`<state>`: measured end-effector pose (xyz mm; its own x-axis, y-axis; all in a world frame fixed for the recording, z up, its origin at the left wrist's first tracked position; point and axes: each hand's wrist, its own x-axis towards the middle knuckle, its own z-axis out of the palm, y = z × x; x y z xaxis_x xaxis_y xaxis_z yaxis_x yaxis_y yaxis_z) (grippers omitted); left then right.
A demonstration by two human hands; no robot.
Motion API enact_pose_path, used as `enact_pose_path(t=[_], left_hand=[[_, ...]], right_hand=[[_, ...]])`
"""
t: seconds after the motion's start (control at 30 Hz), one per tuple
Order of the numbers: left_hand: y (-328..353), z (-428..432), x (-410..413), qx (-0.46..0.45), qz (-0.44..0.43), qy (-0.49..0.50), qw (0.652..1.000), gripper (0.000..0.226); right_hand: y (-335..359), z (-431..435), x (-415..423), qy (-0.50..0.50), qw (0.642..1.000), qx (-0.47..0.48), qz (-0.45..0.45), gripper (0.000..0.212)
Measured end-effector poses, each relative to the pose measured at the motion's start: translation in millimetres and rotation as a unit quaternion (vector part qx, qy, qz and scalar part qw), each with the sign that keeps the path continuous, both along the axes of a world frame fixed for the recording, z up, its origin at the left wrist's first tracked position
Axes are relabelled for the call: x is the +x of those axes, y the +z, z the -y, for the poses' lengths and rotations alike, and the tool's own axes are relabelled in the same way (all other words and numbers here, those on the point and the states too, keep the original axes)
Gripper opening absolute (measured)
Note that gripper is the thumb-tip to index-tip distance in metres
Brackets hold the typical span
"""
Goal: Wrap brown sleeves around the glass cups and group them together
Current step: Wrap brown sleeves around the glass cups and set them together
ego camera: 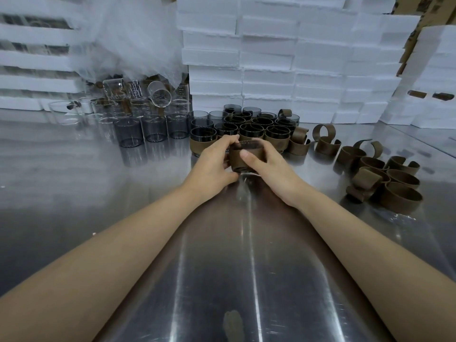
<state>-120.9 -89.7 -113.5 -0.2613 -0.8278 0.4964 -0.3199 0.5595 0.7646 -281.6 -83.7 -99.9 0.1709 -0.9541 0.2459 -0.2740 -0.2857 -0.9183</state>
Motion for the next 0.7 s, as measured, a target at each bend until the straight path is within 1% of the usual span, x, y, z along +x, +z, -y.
enact_pose_path(t=[0.07,0.1,0.13,0.2,0.27,0.33,0.37,0.43,0.47,0.5,0.53,0.57,0.6,0.63,0.7], left_hand=[[-1.6,1.2,0.5,-0.005,0.023,0.002,1.000,0.058],[-2.8,2.1,0.7,-0.004,0.032,0.000,0.999,0.060],[-4.0,3.4,1.1,0.001,0.042,-0.004,0.999,0.065],[-4.7,5.3,1.7,0.011,0.066,-0.008,0.998,0.070],[-4.6,6.2,1.4,-0.012,0.081,0.019,0.996,0.066],[-1.8,7.4,4.5,-0.066,0.081,0.097,0.990,0.057],[0.3,8.6,9.3,-0.095,0.082,0.149,0.981,0.052],[4.6,13.6,27.1,-0.125,0.093,0.255,0.954,0.045],[5.5,18.2,39.3,-0.116,0.092,0.311,0.939,0.042],[5.9,24.5,53.0,-0.084,0.081,0.369,0.922,0.040],[6.9,29.7,65.3,-0.025,0.063,0.419,0.905,0.038],[7.4,34.1,75.3,0.051,0.047,0.451,0.890,0.037],[7.5,37.4,81.8,0.117,0.038,0.460,0.879,0.037],[7.2,40.3,84.8,0.154,0.041,0.450,0.878,0.038],[6.3,45.2,84.5,0.153,0.096,0.423,0.888,0.040]], right_hand=[[-0.6,0.0,-2.9,-0.004,1.000,-0.009,-0.004,0.047],[-1.1,0.3,-3.1,-0.012,1.000,-0.011,-0.010,0.050],[-1.5,0.2,-3.5,-0.022,0.999,-0.020,-0.028,0.054],[-2.3,-0.4,-4.0,-0.039,0.994,-0.053,-0.092,0.057],[-3.2,-0.6,-5.1,-0.056,0.986,-0.082,-0.131,0.057],[-2.8,0.6,-6.7,-0.096,0.978,-0.109,-0.152,0.056],[-1.7,0.6,-7.1,-0.121,0.971,-0.127,-0.164,0.054],[1.9,-1.5,-7.0,-0.163,0.959,-0.168,-0.157,0.039],[3.8,-3.7,-6.9,-0.176,0.958,-0.177,-0.139,0.033],[5.7,-6.2,-7.0,-0.181,0.960,-0.175,-0.124,0.030],[7.3,-9.0,-6.2,-0.174,0.965,-0.159,-0.116,0.031],[7.0,-11.0,-4.3,-0.154,0.970,-0.138,-0.126,0.033],[5.3,-13.1,-1.5,-0.123,0.972,-0.118,-0.159,0.034],[2.3,-14.8,1.9,-0.090,0.968,-0.104,-0.209,0.033],[-2.9,-16.5,8.2,-0.042,0.953,-0.100,-0.283,0.029]])
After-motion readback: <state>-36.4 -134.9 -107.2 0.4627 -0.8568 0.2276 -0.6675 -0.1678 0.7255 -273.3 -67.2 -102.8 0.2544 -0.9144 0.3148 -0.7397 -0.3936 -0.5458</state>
